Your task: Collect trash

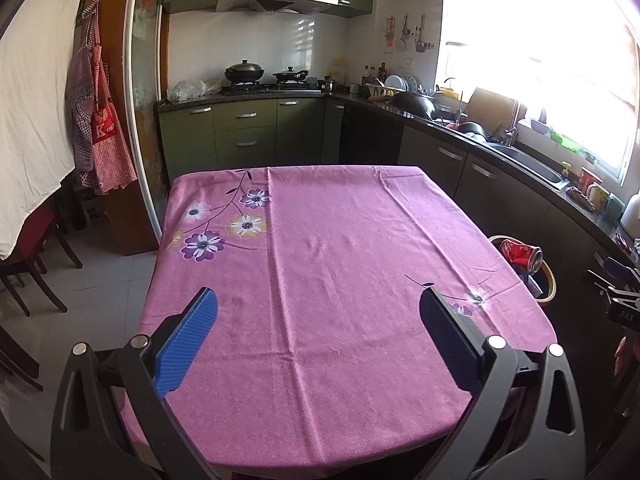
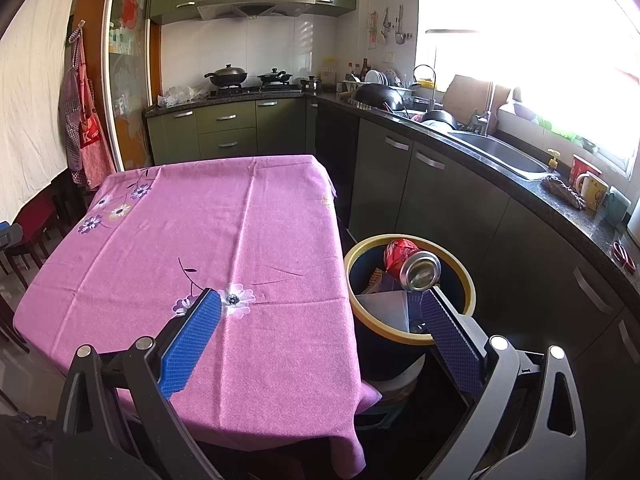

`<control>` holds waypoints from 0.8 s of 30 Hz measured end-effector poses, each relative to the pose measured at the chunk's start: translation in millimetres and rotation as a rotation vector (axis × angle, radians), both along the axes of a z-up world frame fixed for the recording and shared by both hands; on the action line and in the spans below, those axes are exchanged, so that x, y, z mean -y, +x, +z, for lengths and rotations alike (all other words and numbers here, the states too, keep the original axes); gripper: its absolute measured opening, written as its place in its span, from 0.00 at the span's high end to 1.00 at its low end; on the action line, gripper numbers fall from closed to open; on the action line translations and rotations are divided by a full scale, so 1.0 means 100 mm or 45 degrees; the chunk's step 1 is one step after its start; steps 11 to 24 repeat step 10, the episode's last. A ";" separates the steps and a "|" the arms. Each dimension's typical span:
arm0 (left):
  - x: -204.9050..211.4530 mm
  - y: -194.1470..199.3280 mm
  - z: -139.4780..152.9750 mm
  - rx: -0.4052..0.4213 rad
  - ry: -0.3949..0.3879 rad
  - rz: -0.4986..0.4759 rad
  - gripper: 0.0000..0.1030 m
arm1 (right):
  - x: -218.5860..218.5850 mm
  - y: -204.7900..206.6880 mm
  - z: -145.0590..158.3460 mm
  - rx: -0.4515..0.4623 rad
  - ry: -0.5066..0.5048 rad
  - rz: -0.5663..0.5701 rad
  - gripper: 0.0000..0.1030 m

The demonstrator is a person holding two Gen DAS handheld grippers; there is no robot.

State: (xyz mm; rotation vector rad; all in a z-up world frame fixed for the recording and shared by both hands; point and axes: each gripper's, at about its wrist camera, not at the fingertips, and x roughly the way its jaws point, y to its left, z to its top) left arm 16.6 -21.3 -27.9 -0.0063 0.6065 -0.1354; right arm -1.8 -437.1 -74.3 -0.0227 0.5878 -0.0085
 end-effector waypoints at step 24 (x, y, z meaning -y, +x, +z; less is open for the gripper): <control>-0.03 0.29 -0.11 -0.055 0.046 0.029 0.07 | -0.06 0.16 -0.05 -0.025 -0.014 0.020 0.05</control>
